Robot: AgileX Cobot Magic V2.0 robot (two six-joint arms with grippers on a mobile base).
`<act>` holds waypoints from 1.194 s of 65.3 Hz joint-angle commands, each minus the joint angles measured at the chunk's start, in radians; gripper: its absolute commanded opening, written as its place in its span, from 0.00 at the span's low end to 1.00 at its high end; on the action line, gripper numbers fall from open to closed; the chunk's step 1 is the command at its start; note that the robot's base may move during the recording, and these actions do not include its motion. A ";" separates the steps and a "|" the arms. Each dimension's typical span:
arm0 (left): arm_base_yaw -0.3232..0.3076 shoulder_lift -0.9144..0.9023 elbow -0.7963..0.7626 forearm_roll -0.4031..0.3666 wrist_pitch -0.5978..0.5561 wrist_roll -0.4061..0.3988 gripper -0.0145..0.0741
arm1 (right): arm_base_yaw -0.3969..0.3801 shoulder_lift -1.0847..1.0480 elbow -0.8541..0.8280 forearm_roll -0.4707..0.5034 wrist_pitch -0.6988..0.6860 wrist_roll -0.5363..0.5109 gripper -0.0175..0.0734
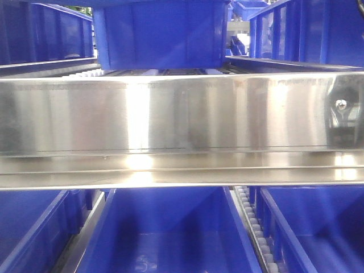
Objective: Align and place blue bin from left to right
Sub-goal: 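Pull the held blue bin out of the shelf toward the robot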
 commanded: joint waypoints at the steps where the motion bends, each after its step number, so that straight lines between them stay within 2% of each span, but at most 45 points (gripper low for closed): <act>1: -0.003 -0.025 -0.017 0.009 -0.055 0.026 0.04 | -0.006 -0.031 -0.021 -0.050 -0.124 -0.028 0.03; 78: -0.003 -0.025 -0.017 0.009 -0.055 0.026 0.04 | -0.006 -0.001 -0.021 -0.050 -0.124 -0.028 0.03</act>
